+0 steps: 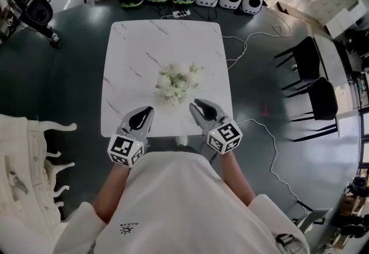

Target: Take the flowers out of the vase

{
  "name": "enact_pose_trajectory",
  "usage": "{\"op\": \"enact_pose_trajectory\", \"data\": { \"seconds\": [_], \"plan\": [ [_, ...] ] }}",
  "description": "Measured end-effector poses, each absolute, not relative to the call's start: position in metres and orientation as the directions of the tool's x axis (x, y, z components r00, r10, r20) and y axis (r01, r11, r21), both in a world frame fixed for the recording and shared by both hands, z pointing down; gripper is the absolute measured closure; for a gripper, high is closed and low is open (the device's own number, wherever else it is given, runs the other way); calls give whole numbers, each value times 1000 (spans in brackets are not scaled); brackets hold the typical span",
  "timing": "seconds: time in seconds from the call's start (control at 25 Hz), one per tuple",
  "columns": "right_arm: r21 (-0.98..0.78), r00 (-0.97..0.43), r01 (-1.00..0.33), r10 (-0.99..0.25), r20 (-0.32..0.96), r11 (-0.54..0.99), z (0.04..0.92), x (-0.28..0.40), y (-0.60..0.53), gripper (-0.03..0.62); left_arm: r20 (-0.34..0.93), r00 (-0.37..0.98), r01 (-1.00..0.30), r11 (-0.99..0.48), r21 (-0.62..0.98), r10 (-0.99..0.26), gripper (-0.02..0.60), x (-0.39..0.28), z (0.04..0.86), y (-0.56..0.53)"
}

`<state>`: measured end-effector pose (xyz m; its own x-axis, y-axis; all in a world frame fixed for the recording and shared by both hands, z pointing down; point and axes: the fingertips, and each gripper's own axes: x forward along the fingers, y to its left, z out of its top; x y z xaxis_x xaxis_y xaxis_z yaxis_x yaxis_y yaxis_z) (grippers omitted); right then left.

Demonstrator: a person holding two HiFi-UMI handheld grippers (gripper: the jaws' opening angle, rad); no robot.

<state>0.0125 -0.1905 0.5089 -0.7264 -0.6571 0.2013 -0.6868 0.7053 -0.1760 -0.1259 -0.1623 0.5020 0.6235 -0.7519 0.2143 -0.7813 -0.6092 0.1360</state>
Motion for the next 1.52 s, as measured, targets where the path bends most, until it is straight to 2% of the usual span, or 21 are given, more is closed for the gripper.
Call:
{"op": "enact_pose_trajectory", "data": {
  "seconds": [0.04, 0.16, 0.28, 0.36, 0.76, 0.84, 0.96, 1.52],
  "plan": [
    [-174, -731, -682, -651, 205, 711, 510, 15, -193, 510, 216, 624, -781, -609, 138, -751, 589, -123, 504, -165],
    [-170, -746, -664, -629, 217, 728, 517, 18, -203, 449, 227, 615, -788, -599, 140, -755, 588, -116, 510, -171],
    [-169, -762, -645, -607, 227, 746, 523, 17, -212, 434, 243, 604, -796, -587, 147, -759, 588, -111, 519, -177],
    [-165, -773, -629, -589, 235, 759, 526, 14, -217, 431, 249, 605, -796, -584, 161, -756, 565, -106, 523, -181],
    [-136, -823, -548, -503, 266, 825, 547, -5, -233, 290, 313, 597, -800, -577, 163, -739, 491, -79, 553, -190],
    [-130, -830, -535, -490, 267, 835, 549, -8, -235, 247, 327, 592, -802, -575, 159, -736, 482, -75, 556, -192],
    [-130, -842, -515, -470, 266, 847, 554, -13, -239, 219, 342, 584, -807, -571, 149, -736, 479, -72, 557, -192],
    [-167, -889, -457, -444, 110, 874, 550, -31, -255, 171, 423, 504, -852, -515, 98, -753, 479, -87, 556, -184]
  ]
}}
